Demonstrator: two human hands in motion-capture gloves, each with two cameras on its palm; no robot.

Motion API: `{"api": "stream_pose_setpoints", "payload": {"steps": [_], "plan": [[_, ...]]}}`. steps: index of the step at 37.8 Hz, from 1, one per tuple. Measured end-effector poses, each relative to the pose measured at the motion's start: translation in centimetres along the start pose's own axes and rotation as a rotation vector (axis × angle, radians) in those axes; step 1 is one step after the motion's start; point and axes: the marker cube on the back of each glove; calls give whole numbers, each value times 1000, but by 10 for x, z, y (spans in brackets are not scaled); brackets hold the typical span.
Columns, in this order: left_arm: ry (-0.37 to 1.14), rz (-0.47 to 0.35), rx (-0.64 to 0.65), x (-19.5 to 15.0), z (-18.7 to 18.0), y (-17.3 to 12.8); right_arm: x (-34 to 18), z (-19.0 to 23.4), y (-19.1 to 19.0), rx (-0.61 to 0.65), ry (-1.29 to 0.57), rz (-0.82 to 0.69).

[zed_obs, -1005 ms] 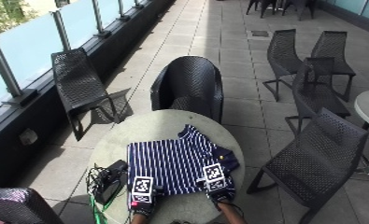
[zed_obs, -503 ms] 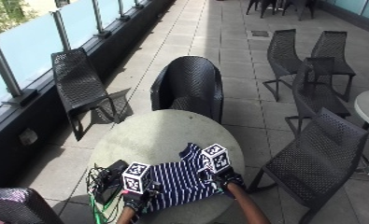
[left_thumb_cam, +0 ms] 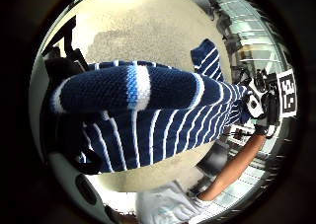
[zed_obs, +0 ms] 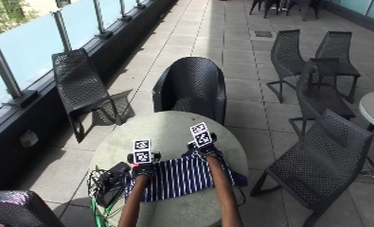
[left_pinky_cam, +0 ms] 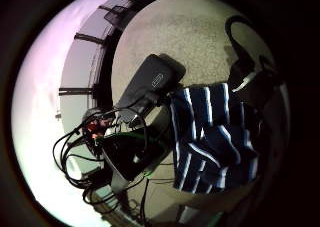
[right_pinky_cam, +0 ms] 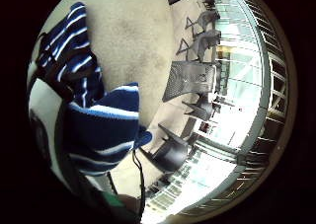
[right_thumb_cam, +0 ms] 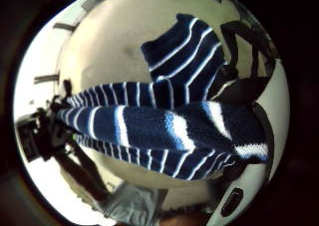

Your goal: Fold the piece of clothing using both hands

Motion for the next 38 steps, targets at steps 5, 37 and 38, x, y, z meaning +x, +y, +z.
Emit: {"api": "stream_pose_setpoints", "payload": {"steps": [5, 37, 38], "plan": [[31, -8, 35, 1, 12, -6, -6, 19, -6, -39, -82, -30], [46, 150, 135, 31, 73, 39, 81, 155, 149, -222, -586, -30], [69, 144, 138, 30, 74, 38, 83, 156, 146, -176, -551, -18]]}}
